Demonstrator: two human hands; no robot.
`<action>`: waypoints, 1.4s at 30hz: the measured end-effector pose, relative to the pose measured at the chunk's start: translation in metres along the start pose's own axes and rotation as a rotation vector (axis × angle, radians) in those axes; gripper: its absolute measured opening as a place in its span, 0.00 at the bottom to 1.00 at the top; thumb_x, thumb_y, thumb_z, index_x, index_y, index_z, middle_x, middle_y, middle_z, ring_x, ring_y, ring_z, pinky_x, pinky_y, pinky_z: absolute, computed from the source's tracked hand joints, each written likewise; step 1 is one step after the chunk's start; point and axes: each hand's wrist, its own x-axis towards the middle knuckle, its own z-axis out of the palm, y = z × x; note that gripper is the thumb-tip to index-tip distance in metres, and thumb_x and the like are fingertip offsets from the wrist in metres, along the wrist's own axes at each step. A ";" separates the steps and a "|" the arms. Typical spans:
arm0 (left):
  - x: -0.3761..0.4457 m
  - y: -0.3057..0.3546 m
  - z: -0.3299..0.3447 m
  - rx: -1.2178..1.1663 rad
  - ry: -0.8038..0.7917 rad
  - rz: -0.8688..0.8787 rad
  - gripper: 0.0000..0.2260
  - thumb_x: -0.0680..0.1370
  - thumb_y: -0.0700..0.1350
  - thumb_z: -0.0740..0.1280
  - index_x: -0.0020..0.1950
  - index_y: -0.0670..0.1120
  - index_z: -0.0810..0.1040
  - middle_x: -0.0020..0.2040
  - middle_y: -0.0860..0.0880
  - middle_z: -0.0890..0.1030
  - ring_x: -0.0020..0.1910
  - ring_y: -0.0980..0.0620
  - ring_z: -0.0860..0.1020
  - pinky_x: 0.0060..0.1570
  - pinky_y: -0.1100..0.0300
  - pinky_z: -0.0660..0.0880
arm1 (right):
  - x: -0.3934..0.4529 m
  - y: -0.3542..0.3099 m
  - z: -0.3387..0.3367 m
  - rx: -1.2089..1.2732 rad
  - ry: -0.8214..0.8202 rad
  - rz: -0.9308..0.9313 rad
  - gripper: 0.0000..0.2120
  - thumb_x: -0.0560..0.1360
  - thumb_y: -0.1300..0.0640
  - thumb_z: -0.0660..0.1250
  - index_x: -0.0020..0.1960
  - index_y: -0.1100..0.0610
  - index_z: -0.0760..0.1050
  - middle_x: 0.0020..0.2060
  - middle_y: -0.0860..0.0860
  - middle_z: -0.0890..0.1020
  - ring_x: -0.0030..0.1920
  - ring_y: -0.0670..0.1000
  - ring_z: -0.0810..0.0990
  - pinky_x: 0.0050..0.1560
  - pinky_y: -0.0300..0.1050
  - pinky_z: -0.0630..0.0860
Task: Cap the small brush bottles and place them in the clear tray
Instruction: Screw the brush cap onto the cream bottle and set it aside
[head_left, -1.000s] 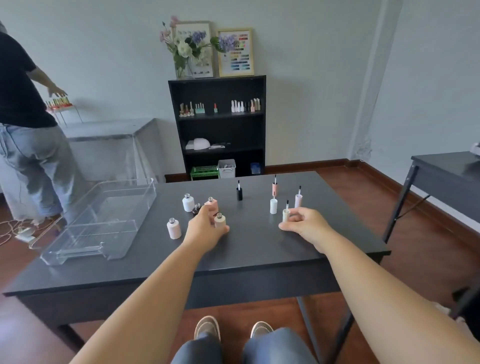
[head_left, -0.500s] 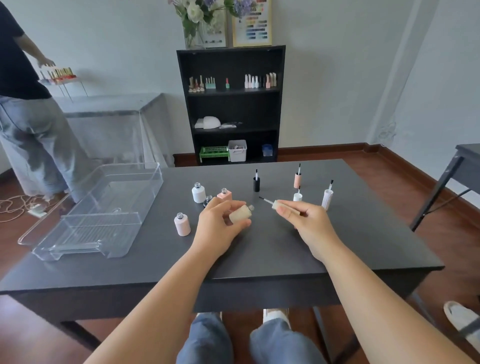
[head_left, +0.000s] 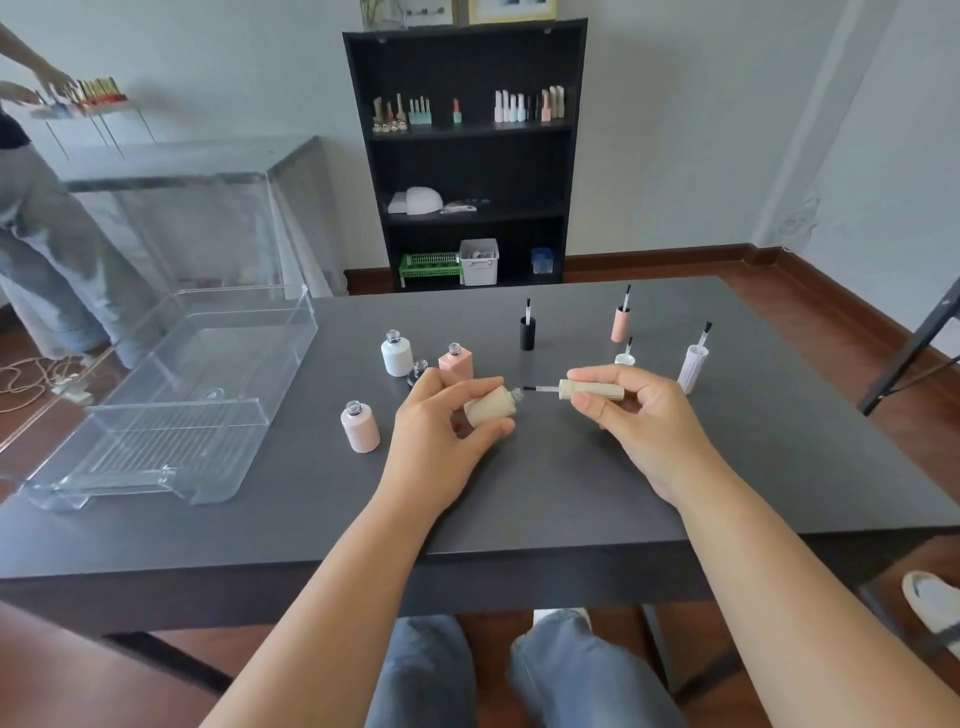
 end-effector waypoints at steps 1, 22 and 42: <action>0.000 0.001 0.000 0.002 0.001 0.004 0.18 0.70 0.42 0.78 0.57 0.54 0.83 0.50 0.50 0.75 0.45 0.56 0.76 0.48 0.73 0.73 | -0.001 0.000 0.000 -0.006 0.001 -0.002 0.09 0.72 0.53 0.74 0.48 0.40 0.83 0.42 0.42 0.85 0.43 0.42 0.78 0.49 0.36 0.74; -0.005 0.001 0.002 0.112 -0.105 0.172 0.19 0.69 0.42 0.78 0.59 0.51 0.83 0.49 0.54 0.76 0.46 0.57 0.77 0.50 0.67 0.76 | -0.019 -0.013 0.011 -0.447 -0.069 -0.366 0.13 0.72 0.69 0.71 0.51 0.54 0.83 0.45 0.44 0.82 0.46 0.45 0.79 0.52 0.34 0.73; 0.005 0.003 -0.009 -0.439 -0.183 -0.284 0.18 0.64 0.62 0.75 0.45 0.50 0.85 0.36 0.49 0.85 0.30 0.53 0.81 0.31 0.66 0.77 | -0.022 -0.014 0.015 -0.398 -0.027 -0.502 0.13 0.71 0.70 0.72 0.49 0.55 0.84 0.47 0.47 0.85 0.50 0.49 0.81 0.56 0.40 0.75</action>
